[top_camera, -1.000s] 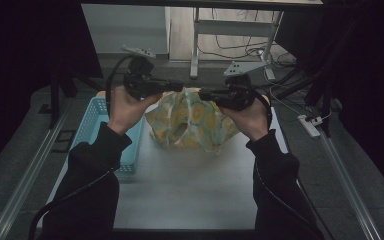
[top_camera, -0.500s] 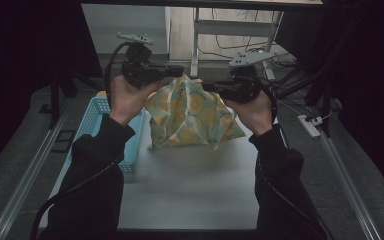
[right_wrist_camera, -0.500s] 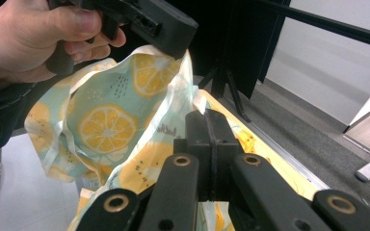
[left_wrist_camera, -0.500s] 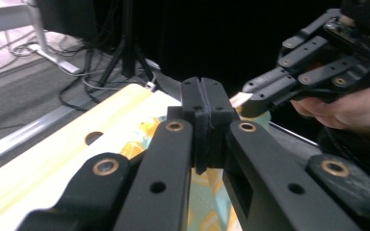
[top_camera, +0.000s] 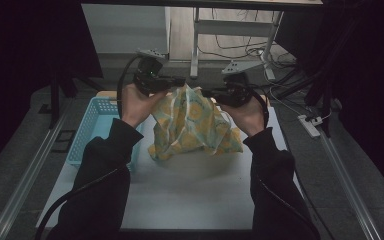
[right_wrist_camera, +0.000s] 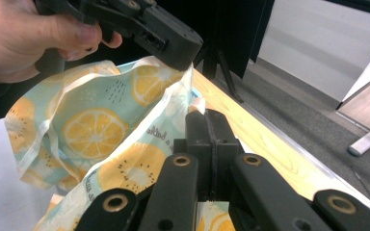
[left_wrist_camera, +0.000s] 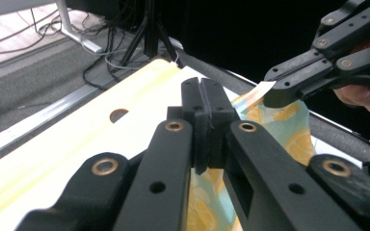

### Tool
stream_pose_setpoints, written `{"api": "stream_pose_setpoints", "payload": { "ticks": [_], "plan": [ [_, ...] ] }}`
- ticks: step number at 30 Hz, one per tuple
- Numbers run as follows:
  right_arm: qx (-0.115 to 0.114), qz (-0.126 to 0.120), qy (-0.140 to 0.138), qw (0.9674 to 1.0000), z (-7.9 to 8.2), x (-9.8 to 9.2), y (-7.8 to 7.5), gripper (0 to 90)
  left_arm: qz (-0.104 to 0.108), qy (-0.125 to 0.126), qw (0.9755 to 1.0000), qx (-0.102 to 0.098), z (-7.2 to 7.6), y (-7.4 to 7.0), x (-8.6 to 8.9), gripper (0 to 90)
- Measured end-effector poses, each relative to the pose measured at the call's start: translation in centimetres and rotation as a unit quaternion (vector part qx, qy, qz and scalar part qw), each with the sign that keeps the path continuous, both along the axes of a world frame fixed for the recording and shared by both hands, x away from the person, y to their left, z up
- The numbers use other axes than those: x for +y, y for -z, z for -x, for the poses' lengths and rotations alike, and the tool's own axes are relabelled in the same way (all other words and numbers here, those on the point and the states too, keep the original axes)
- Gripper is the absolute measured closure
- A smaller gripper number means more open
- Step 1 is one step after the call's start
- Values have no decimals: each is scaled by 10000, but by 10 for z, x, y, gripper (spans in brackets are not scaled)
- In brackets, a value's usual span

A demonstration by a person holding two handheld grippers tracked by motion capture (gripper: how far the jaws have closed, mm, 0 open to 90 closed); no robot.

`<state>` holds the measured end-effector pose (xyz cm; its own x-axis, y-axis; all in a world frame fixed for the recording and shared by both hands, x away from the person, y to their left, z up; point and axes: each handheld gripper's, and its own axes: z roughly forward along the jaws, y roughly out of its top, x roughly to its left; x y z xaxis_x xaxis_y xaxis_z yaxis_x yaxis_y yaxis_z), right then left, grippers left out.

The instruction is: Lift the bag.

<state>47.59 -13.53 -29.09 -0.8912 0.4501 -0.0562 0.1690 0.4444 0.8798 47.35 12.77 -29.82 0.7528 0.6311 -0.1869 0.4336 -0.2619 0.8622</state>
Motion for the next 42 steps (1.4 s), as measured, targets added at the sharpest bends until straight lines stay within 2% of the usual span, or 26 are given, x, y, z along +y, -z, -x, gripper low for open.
{"api": "stream_pose_setpoints", "payload": {
  "ticks": [4, 13, 17, 24, 27, 33, 37, 42],
  "plan": [
    [63, -15, 48, 10000, -6, 0, 11, 898, -29, 19, 10000, 73, -5, 14, -3, 895],
    [204, 72, 241, 9995, -18, -2, 32, 887, -260, -30, 9995, 155, -15, 35, -11, 889],
    [290, 108, 291, 9991, -21, -4, 38, 872, -239, -24, 9995, 205, -18, 41, -12, 877],
    [398, -33, 306, 9987, -20, -8, 37, 748, -97, 28, 9996, 252, -16, 41, -9, 677],
    [429, -76, 301, 9986, -18, -9, 38, 684, -10, 64, 9993, 362, -14, 40, -6, 582],
    [399, -152, 328, 9986, -13, -10, 38, 578, 13, 134, 9995, 269, -4, 39, 2, 426],
    [409, -277, 352, 9982, -9, -14, 36, 519, -64, 179, 9995, 264, 2, 41, 8, 330],
    [393, -334, 415, 9978, -5, -20, 34, 469, -286, 82, 9993, 246, 12, 46, 15, 203]
  ]
}}
